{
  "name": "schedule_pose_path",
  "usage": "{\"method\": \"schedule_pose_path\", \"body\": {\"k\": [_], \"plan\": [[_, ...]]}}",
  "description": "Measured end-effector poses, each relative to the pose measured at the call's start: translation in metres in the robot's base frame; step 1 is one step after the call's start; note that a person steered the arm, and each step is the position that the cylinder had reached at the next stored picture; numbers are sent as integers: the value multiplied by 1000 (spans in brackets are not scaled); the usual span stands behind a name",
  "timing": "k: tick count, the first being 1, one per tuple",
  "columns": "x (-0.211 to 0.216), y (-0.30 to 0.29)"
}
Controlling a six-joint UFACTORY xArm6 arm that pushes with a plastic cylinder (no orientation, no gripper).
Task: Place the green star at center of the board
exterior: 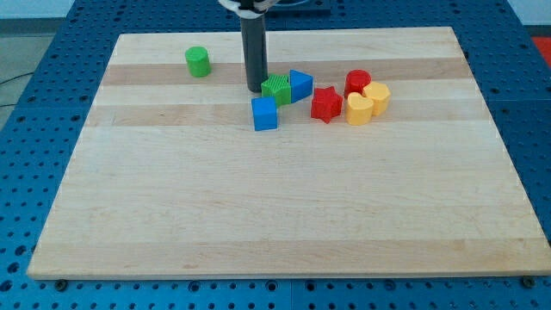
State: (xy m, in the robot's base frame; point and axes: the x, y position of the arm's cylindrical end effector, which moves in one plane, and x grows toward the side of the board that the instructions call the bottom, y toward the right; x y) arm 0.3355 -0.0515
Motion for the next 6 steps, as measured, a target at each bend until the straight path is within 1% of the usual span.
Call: {"method": "schedule_pose_path", "body": {"k": [1,2,3,4,5,6], "plan": [[30,-2],[-1,-31],[-16,-6],[2,44],[29,30],[53,30]]}}
